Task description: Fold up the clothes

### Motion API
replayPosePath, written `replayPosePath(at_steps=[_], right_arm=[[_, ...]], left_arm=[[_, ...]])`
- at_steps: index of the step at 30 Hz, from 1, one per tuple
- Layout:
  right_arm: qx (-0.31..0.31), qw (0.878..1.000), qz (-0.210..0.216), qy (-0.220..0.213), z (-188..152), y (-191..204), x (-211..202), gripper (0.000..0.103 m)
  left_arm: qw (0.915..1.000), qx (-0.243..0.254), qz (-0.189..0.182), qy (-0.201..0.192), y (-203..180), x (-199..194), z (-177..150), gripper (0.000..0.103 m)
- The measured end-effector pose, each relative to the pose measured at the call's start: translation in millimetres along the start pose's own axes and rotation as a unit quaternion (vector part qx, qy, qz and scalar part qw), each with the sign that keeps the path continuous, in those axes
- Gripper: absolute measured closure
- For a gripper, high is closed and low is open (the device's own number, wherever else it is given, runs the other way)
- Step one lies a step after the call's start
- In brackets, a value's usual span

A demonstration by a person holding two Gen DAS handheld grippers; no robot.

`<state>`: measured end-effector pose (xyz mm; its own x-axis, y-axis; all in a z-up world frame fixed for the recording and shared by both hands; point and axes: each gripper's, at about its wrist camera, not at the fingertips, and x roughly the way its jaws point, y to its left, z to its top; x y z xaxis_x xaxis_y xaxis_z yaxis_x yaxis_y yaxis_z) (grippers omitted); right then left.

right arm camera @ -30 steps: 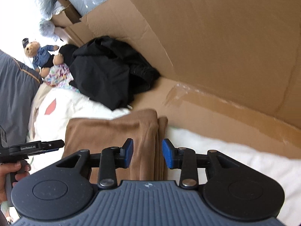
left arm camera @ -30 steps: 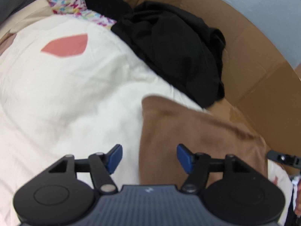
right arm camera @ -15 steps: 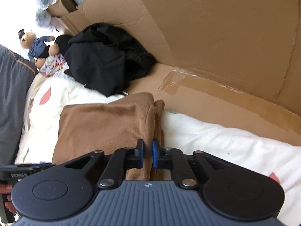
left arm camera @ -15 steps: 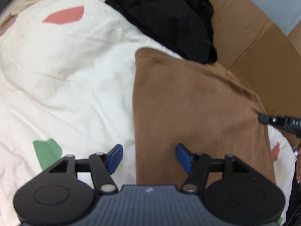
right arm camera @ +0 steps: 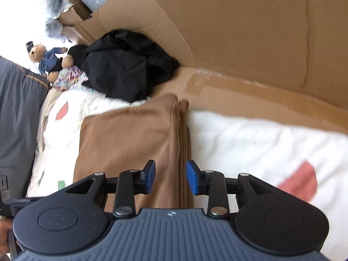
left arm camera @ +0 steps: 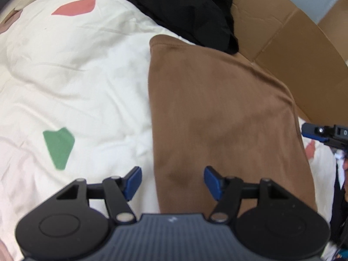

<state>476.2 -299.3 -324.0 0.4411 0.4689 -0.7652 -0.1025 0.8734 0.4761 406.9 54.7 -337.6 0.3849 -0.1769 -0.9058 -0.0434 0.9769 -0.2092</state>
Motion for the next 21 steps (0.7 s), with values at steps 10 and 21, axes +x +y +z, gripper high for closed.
replayPosePath(at_steps=[10,21], right_arm=[[0.004,0.999,-0.022,0.034,-58,2,-25,0.067],[0.019,0.998,-0.022,0.051,-93,-12,-34,0.081]], left_arm=[[0.9995,-0.022,-0.006,0.022,8,-15,-39,0.041],[0.998,-0.012,-0.009,0.062,8,-23,-73,0.045]])
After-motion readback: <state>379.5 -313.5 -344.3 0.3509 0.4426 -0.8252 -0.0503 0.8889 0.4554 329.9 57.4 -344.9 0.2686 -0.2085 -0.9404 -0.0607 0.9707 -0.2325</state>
